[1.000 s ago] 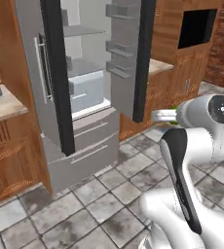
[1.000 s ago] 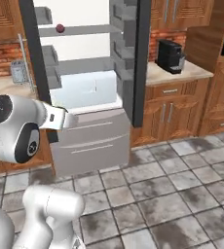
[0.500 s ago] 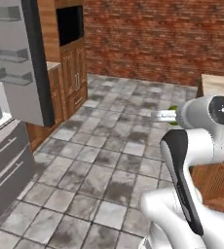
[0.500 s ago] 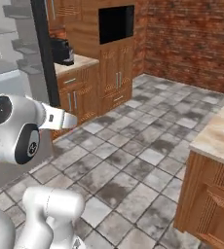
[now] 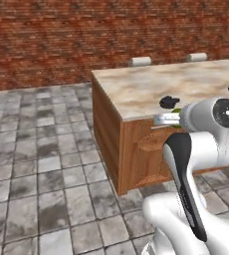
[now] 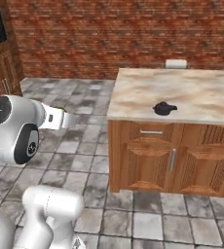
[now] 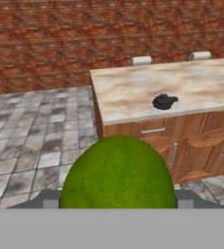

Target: Grab the onion and lime from the fridge, place them in the blender, close the lid, and turn on the blender to create a marinade.

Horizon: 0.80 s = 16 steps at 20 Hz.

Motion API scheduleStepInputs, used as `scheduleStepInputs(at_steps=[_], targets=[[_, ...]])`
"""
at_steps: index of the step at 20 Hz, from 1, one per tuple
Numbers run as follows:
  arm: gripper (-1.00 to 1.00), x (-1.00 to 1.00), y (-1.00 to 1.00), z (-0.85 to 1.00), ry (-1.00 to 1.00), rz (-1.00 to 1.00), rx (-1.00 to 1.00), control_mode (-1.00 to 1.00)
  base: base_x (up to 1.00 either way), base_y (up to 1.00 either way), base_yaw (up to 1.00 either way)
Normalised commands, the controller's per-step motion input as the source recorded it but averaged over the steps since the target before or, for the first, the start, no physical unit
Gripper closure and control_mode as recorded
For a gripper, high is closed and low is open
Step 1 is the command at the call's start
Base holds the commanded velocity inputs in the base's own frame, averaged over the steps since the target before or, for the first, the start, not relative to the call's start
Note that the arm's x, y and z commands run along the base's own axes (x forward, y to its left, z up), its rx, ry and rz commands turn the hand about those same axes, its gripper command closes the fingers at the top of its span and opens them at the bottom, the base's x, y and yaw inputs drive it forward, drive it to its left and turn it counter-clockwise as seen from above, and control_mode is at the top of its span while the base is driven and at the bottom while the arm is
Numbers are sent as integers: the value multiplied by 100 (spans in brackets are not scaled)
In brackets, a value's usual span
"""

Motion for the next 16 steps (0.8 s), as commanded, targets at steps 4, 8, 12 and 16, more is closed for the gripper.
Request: scheduleStepInputs(at_steps=[4, 8, 12, 16], targets=[[100, 0, 0, 0, 0, 0, 0, 100, 1, 22, -76], [100, 0, 0, 0, 0, 0, 0, 100, 44, -26, -40], [100, 0, 0, 0, 0, 0, 0, 100, 94, -99, -4], [100, 0, 0, 0, 0, 0, 0, 100, 100, -99, 2]])
